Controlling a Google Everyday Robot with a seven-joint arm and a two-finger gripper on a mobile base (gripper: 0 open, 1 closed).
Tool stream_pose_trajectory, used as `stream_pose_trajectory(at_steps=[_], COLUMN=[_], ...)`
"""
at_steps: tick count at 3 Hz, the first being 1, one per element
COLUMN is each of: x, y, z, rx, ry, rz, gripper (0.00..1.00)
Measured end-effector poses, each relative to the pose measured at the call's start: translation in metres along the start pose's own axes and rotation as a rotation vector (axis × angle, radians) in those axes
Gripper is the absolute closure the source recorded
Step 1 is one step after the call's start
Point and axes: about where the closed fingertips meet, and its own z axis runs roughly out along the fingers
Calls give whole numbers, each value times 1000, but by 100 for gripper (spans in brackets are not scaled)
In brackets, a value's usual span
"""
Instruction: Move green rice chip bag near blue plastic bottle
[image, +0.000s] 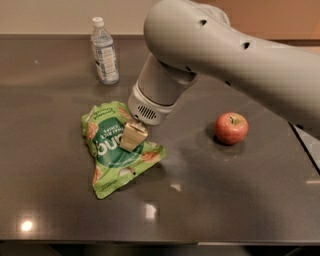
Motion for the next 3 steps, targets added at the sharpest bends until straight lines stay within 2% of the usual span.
stream_pose_trajectory(at_steps=[1,2,3], x=[-5,-13,-26], y=[-12,-30,-58], z=[-22,-43,-60], rx=[8,18,32], ry=[-14,-30,-55], rz=[12,25,45], gripper=[100,100,100])
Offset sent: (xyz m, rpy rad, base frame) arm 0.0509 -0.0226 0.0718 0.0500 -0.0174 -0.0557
